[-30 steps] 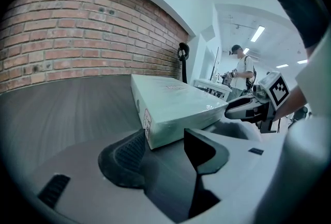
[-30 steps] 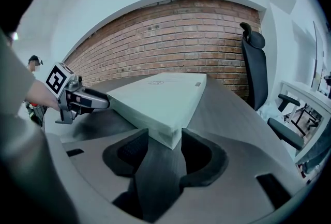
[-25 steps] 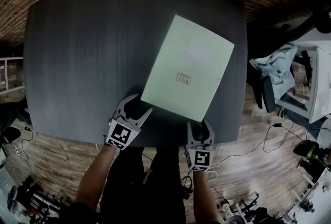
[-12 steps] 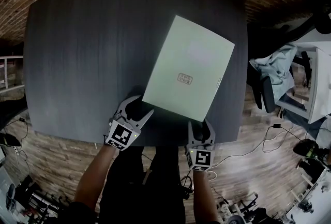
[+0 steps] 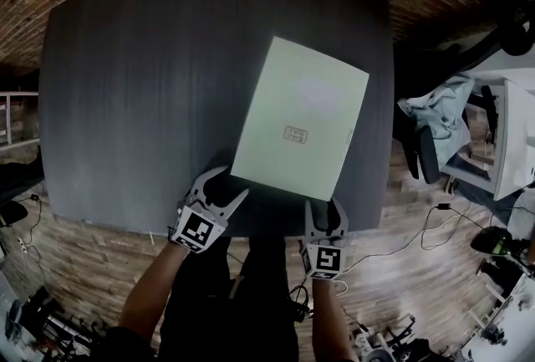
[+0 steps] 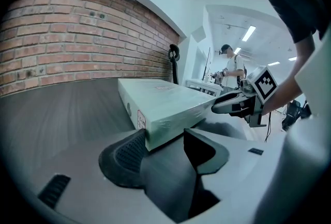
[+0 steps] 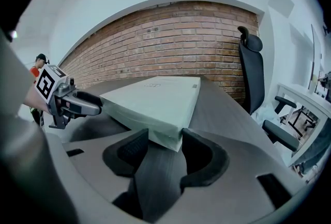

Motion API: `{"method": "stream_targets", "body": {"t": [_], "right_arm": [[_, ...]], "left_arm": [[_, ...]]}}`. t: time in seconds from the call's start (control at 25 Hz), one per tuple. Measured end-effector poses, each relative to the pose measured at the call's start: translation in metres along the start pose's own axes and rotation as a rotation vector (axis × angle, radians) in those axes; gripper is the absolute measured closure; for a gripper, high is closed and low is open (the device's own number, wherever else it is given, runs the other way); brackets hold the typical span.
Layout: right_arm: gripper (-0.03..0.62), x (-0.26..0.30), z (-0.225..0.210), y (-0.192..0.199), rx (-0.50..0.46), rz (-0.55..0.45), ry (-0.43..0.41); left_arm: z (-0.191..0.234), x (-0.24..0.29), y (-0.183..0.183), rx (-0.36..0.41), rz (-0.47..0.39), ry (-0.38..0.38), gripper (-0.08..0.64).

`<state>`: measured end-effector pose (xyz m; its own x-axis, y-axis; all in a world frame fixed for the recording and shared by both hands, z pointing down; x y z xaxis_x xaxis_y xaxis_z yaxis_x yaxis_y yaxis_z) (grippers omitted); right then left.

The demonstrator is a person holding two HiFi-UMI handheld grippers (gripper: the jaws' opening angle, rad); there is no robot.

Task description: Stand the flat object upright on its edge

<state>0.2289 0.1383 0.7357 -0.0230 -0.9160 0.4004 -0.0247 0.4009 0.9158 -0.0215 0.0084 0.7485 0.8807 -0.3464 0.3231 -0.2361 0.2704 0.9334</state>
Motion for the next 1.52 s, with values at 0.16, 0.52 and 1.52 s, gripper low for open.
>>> {"method": "stream_targets", "body": {"t": [0.16, 0.52, 1.52], "right_arm": [[0.393, -0.003, 0.0, -0.003, -0.003, -0.006, -0.005], [0.391, -0.013, 0.006, -0.017, -0.018, -0.002, -0.017], [0.375, -0.026, 0.027, -0.077, -0.032, -0.07, -0.074]], "left_arm": [[-0.004, -0.002, -0.002, 0.002, -0.001, -0.003, 0.336], [-0.009, -0.018, -0.015, 0.013, -0.012, -0.02, 0.336], [-0.019, -0.065, -0.061, 0.013, -0.034, -0.08, 0.336]]}}
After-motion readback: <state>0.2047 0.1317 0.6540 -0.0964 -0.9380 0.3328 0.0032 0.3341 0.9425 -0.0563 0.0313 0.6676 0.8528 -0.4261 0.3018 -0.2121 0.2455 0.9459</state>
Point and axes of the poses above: the fingertips, and each gripper's own axes: x forward along the fingers, z to its left, y out of its underside, the point moved 10 cm from there along -x, backward along the fingers, and after that the axes turned 11 degrees about -z, right-handed, at the moved point
